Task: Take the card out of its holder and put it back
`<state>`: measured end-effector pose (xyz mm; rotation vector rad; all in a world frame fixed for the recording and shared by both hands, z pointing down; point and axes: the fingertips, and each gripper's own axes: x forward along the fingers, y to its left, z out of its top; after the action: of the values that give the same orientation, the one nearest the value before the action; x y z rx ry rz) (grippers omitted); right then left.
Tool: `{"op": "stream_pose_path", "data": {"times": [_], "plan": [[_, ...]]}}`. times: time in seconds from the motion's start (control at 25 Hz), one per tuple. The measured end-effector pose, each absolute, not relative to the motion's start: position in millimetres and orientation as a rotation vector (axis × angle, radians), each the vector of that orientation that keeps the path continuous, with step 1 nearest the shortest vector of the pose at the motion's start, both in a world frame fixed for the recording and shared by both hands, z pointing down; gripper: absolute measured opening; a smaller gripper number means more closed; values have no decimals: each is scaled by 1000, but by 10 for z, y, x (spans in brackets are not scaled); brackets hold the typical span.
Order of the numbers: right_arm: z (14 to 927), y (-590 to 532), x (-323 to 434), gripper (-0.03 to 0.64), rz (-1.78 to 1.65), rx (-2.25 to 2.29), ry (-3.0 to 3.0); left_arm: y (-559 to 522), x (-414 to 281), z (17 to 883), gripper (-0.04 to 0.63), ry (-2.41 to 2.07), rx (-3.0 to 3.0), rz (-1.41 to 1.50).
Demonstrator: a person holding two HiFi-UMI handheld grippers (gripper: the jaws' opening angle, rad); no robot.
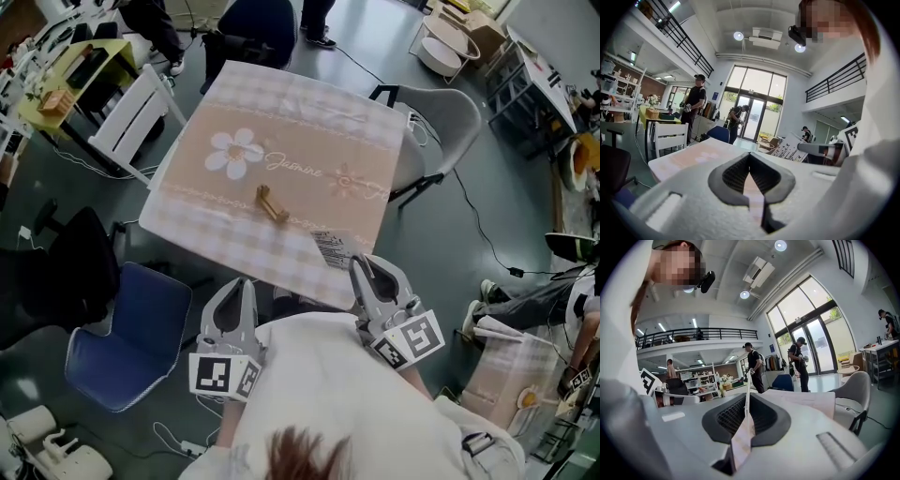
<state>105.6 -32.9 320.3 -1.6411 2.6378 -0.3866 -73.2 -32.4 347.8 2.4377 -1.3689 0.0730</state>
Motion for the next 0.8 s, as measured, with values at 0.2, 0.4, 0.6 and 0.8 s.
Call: {"op": "stream_pose_path", "data": {"times": [0.2, 0.4, 0.6, 0.8], "plan": [[3158, -228, 1217, 15, -360, -1634, 2653, -183, -452, 3507, 0, -1312, 2462, 79], [3225, -137, 1318, 15, -339, -1630, 2662, -110, -393, 3604, 0, -1322, 2422, 10], [3200, -113, 1416, 15, -310, -1647, 2652, -135, -408, 3567, 0, -1355, 2399, -30], [3177, -139, 1420, 15, -293, -1642, 2649, -124, -404, 3538, 0, -1367, 2423, -16]]}}
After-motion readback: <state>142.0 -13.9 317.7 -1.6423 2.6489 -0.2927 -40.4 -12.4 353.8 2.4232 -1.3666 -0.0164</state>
